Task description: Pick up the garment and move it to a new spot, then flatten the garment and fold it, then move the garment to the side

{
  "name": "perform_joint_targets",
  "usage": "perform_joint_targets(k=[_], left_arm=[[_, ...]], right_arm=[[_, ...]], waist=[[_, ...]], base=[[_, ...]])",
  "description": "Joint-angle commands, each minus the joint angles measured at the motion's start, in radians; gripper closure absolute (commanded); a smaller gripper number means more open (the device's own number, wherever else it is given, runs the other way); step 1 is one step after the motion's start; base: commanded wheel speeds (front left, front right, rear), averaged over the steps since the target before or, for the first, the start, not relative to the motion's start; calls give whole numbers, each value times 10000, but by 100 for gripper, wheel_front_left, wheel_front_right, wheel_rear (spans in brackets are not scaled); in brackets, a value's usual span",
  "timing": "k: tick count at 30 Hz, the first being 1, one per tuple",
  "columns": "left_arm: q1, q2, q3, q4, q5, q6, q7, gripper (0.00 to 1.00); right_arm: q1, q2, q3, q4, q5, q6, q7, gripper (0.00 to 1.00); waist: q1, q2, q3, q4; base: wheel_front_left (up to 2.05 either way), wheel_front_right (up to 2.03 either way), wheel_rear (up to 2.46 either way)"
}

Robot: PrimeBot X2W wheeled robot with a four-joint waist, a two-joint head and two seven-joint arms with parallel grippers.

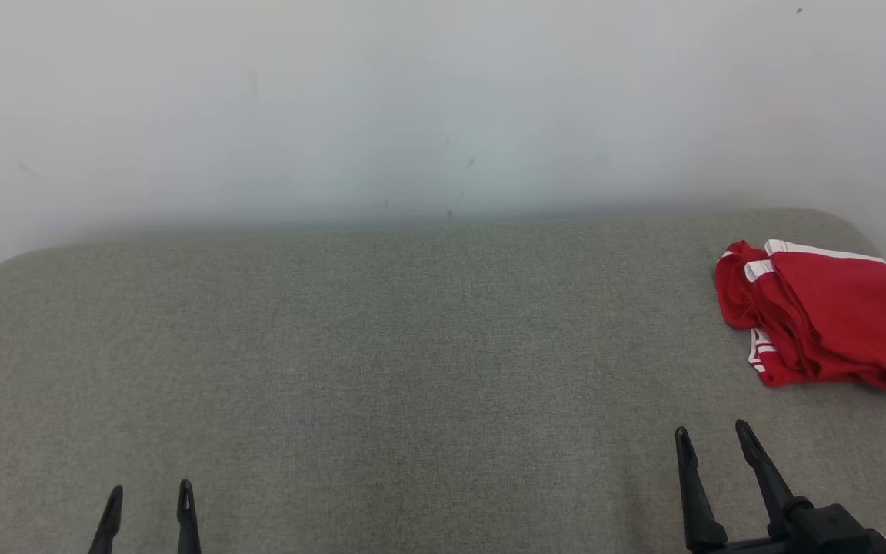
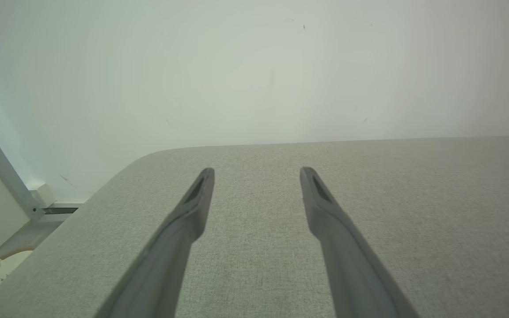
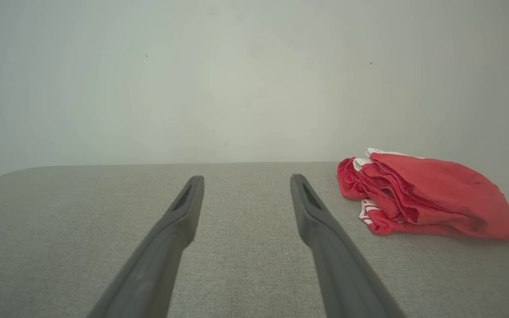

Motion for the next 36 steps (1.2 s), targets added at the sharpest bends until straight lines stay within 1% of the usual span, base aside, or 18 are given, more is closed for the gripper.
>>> perform_joint_targets(k=[1, 6, 11, 12, 13, 14, 25, 36], left_arm=[[17, -17, 6, -4, -2, 4, 0, 100], [36, -227, -138, 305, -235, -34, 41, 100], [-55, -362, -115, 308, -1186, -215, 189, 100], [-102, -413, -105, 330, -1550, -292, 247, 100], [-126, -439, -100, 343, -1726, -330, 276, 100], [-126, -439, -100, 343, -1726, -330, 276, 100], [-373, -708, -57, 468, -3541, -732, 565, 100], [-574, -952, -16, 568, -5149, -1090, 822, 100]], right_arm=[[0, 2, 8, 4, 6, 0, 0, 100], [134, 2, 1, 336, 200, 0, 43, 100], [164, -79, -147, 238, 1386, -1, 324, 100], [174, -112, -208, 205, 1838, -1, 436, 100], [178, -127, -237, 190, 2058, -1, 490, 100], [178, -127, -237, 190, 2058, -1, 490, 100], [222, -246, -553, 26, 4281, -3, 1063, 100], [260, -321, -864, -112, 6208, -5, 1596, 100]], waist=[[0, 0, -4, -13], [2, 0, -1, -17], [1, 0, 19, -4], [1, 0, 27, 1], [1, 0, 30, 4], [1, 0, 30, 4], [1, 0, 72, 33], [1, 0, 113, 63]], base=[[0, 0, 0], [0, 0, 0], [0, 0, 0], [0, 0, 0], [0, 0, 0], [0, 0, 0], [0, 0, 0], [0, 0, 0]])
